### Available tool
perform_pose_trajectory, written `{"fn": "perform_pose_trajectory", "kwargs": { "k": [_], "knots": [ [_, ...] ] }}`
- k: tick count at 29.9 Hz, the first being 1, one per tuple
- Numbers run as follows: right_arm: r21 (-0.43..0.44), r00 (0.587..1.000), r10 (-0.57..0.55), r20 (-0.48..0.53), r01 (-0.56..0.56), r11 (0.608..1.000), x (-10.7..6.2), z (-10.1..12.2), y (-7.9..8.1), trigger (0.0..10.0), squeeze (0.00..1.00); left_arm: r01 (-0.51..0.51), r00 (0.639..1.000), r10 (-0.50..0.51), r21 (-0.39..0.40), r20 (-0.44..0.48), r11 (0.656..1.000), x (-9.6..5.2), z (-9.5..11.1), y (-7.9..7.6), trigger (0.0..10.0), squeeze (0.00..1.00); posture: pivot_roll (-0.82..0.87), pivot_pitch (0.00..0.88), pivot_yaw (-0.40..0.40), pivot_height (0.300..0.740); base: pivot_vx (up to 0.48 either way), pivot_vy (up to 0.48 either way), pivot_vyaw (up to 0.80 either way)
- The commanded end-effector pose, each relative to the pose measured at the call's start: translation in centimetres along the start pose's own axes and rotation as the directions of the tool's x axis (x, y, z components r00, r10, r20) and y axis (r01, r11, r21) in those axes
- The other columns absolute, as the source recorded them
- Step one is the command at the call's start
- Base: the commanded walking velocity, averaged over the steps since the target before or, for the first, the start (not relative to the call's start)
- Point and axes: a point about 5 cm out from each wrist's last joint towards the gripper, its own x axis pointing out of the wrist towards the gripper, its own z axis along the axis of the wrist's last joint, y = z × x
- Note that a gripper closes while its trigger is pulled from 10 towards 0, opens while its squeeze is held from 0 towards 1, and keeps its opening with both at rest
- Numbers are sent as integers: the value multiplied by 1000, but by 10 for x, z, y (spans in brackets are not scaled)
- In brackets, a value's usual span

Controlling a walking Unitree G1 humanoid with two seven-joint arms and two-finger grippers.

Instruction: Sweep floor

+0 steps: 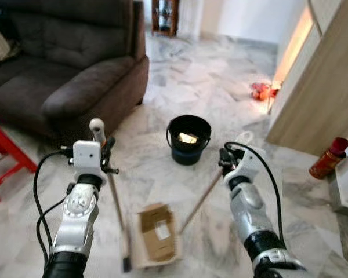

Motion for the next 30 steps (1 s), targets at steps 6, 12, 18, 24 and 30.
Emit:
{"fn": "perform_pose_trajectory", "kwargs": {
  "k": [6, 12, 18, 24, 30],
  "knots": [
    [9, 999, -16, 40, 16, 1000, 4, 13, -6, 10000, 0, 13, 999, -13, 5, 48, 1000, 4, 9, -4, 10000, 0, 93, 0, 11, 740, 398, 0, 0],
    [4, 999, -11, 35, 11, 1000, 5, 12, -4, 10000, 0, 13, 999, -14, 5, 49, 1000, 4, 9, -4, 10000, 0, 94, 0, 11, 740, 396, 0, -272],
    [-3, 999, 1, 35, -1, 1000, 5, 13, -2, 10000, 0, 13, 999, -13, 8, 52, 1000, 5, 10, -4, 10000, 0, 97, 0, 10, 740, 397, 0, -200],
    [-4, 999, 0, 32, 0, 1000, 6, 13, -2, 10000, 0, 13, 999, -13, 9, 52, 1000, 5, 10, -4, 10000, 0, 97, 0, 7, 740, 396, 0, -92],
    [-8, 1000, 1, 26, 0, 1000, 6, 13, -2, 10000, 0, 9, 999, -9, 9, 51, 1000, 5, 10, -4, 10000, 0, 98, 0, 5, 740, 397, 0, -660]
  ]
}}
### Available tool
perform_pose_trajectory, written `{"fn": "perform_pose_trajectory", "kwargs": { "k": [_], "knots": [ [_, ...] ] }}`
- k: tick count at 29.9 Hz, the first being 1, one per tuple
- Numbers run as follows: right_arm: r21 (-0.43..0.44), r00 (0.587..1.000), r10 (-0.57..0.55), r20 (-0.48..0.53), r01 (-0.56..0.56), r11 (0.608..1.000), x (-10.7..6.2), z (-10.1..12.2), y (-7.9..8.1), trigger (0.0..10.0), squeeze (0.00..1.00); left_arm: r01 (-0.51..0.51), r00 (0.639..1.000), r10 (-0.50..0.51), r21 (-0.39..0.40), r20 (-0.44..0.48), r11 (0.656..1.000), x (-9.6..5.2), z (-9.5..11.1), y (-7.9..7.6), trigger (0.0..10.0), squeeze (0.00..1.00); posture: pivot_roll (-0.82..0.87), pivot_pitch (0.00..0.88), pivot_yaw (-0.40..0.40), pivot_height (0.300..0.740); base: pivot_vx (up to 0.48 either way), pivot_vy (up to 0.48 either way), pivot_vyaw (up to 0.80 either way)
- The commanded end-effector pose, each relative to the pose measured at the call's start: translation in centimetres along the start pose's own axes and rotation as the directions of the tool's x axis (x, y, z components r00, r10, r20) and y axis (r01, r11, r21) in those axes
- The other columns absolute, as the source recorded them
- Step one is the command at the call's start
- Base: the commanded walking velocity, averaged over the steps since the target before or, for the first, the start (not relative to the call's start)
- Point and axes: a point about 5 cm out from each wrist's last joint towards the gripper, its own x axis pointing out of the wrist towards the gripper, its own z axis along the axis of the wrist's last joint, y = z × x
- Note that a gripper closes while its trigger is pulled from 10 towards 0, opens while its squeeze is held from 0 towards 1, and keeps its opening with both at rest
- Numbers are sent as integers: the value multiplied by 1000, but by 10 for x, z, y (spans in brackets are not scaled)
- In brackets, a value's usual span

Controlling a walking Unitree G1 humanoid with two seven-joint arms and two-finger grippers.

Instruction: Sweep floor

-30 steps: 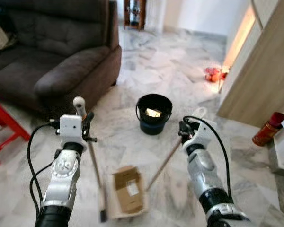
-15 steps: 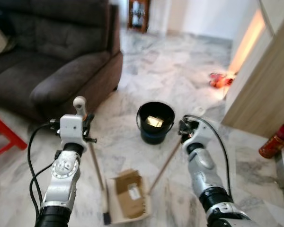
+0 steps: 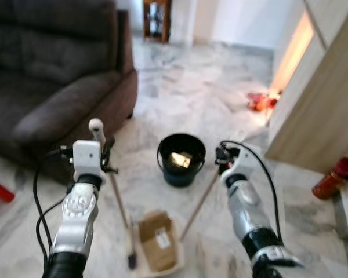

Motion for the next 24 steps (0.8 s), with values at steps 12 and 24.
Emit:
{"fn": "perform_pose_trajectory", "kwargs": {
  "k": [12, 24],
  "knots": [
    [16, 999, -38, 32, 38, 999, 1, 8, -10, 10000, 0, 24, 998, -24, 7, 57, 1000, 5, 12, -8, 10000, 0, 102, 0, 4, 740, 396, 0, -104],
    [9, 999, -36, 38, 36, 999, 0, 9, -10, 10000, 0, 42, 997, -42, 0, 64, 999, 3, 12, -9, 10000, 0, 103, 0, 5, 740, 192, 0, -200]
  ]
}}
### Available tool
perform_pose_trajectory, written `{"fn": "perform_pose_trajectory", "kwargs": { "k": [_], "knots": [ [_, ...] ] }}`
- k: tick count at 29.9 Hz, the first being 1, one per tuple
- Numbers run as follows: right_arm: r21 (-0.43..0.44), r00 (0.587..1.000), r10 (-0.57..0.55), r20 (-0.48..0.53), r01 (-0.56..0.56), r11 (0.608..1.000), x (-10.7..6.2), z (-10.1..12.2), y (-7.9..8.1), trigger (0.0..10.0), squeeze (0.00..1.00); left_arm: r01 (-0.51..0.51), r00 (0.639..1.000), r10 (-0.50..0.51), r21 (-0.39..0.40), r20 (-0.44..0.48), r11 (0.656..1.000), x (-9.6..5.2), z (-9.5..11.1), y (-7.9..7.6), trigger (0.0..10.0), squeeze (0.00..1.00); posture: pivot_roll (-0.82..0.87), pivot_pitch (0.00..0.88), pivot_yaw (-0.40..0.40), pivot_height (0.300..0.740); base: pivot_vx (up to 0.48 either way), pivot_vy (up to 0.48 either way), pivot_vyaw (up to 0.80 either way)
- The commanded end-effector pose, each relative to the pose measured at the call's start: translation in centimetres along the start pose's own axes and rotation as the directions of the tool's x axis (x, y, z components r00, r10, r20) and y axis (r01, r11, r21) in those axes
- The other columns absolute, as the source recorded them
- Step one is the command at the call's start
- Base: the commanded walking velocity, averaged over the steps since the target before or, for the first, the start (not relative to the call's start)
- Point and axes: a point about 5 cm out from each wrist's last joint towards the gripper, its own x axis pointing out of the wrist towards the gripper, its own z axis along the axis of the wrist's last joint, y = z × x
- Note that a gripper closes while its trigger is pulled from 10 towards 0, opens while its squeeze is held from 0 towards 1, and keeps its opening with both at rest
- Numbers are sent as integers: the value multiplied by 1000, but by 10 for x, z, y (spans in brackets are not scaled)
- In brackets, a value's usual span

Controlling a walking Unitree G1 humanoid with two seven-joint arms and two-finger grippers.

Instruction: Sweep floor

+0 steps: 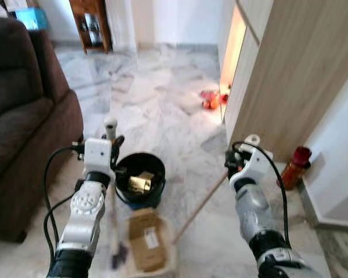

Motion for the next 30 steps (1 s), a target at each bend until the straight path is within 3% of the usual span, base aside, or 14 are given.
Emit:
{"fn": "perform_pose_trajectory", "kwargs": {
  "k": [1, 19, 30],
  "knots": [
    [30, 998, 36, 57, -37, 999, 5, 13, 13, 10000, 0, -8, 999, 7, 20, 35, 1000, 1, 7, 5, 10000, 0, 103, 0, 5, 740, 0, 0, 0],
    [-16, 993, 80, 89, -78, 997, 0, 20, 11, 10000, 0, 10, 1000, -11, 61, 27, 998, -3, 4, 6, 10000, 0, 96, 0, 7, 740, 0, 0, 0],
    [-70, 983, 104, 155, -94, 993, -25, 39, -4, 10000, 0, 44, 999, -45, 121, 11, 992, -5, 0, 5, 10000, 0, 82, 0, 14, 740, 0, 0, 0]
  ]
}}
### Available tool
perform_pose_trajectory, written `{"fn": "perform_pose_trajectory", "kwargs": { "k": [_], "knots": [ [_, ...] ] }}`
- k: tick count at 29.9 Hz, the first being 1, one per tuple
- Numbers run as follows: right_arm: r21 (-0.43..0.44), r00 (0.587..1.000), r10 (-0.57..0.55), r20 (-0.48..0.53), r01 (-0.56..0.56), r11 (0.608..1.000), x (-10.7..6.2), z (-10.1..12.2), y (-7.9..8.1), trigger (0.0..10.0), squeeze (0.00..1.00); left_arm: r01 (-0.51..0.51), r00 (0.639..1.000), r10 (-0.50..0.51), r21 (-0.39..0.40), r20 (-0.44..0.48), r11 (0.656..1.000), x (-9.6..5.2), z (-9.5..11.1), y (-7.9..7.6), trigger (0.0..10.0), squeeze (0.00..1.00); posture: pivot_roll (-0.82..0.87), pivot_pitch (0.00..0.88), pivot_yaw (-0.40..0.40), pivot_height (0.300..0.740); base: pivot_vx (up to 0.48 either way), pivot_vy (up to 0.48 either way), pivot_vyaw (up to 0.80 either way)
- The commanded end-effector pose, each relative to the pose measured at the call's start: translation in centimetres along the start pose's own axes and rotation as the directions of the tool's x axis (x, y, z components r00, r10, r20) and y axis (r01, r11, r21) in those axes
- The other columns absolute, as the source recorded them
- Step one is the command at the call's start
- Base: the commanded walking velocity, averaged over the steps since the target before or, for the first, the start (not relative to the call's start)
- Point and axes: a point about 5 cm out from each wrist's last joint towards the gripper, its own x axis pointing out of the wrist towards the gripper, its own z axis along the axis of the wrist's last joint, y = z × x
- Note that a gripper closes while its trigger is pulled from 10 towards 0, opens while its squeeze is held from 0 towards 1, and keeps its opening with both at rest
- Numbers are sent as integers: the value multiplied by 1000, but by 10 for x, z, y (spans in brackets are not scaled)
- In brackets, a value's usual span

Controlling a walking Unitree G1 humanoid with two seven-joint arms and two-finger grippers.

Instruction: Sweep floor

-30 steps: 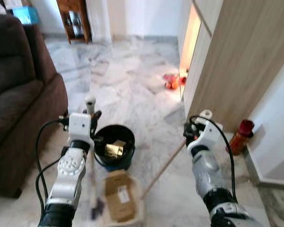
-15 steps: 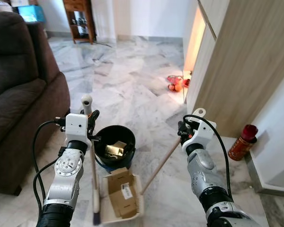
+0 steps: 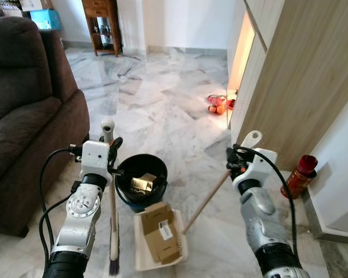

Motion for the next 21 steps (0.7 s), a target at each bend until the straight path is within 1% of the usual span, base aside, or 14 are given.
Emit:
{"fn": "perform_pose_trajectory", "kwargs": {
  "k": [1, 2, 4, 8, 9, 10, 12, 13, 14, 16, 19, 20, 21],
  "knots": [
    [-13, 997, 37, 69, -36, 999, -3, 21, 4, 10000, 0, 16, 999, -18, 50, 34, 999, 1, 5, 2, 10000, 0, 80, 0, 15, 740, 0, 0, 0],
    [-19, 997, 41, 71, -40, 999, -7, 24, 3, 10000, 0, 16, 999, -18, 52, 33, 999, 1, 5, 2, 10000, 0, 79, 0, 15, 740, 0, 0, 0],
    [-22, 996, 43, 73, -42, 999, -11, 26, 3, 10000, 0, 16, 999, -18, 54, 32, 998, 1, 4, 2, 10000, 0, 77, 0, 15, 740, 0, 0, 0],
    [-25, 994, 59, 95, -57, 998, -17, 41, 7, 10000, 0, 20, 999, -21, 60, 29, 998, 1, 3, 3, 10000, 0, 75, 0, 19, 740, 0, 0, 0],
    [-4, 991, 53, 121, -53, 999, -18, 52, 9, 10000, 0, 22, 999, -24, 62, 28, 998, 1, 3, 3, 10000, 0, 76, 0, 19, 740, 0, 0, 0],
    [-4, 991, 53, 121, -53, 999, -18, 52, 9, 10000, 0, 22, 999, -24, 62, 28, 998, 1, 3, 3, 10000, 0, 76, 0, 19, 740, 0, 0, 0],
    [11, 987, 49, 154, -52, 999, -19, 69, 12, 10000, 0, 22, 999, -24, 65, 28, 998, 2, 3, 3, 10000, 0, 77, 0, 20, 740, 0, 0, 0],
    [11, 987, 49, 154, -52, 999, -19, 69, 12, 10000, 0, 22, 999, -24, 65, 28, 998, 2, 3, 3, 10000, 0, 77, 0, 20, 740, 0, 0, 0],
    [27, 983, 51, 174, -56, 998, -19, 77, 14, 10000, 0, 22, 999, -24, 67, 29, 998, 2, 3, 3, 10000, 0, 79, 0, 19, 740, 0, 0, 0],
    [45, 978, 49, 202, -60, 997, -18, 87, 16, 10000, 0, 22, 999, -24, 68, 29, 997, 2, 2, 3, 10000, 0, 79, 0, 19, 740, 0, 0, 0],
    [45, 972, 54, 227, -66, 997, -19, 99, 19, 10000, 0, 21, 999, -23, 68, 30, 997, 1, 2, 3, 10000, 0, 81, 0, 19, 740, 0, 0, 0],
    [43, 969, 60, 239, -72, 996, -19, 108, 21, 10000, 0, 21, 999, -23, 68, 31, 997, 2, 2, 3, 10000, 0, 80, 0, 20, 740, 0, 0, 0],
    [43, 969, 60, 239, -72, 996, -19, 108, 21, 10000, 0, 21, 999, -23, 68, 31, 997, 2, 2, 3, 10000, 0, 80, 0, 20, 740, 0, 0, 0]
  ]
}}
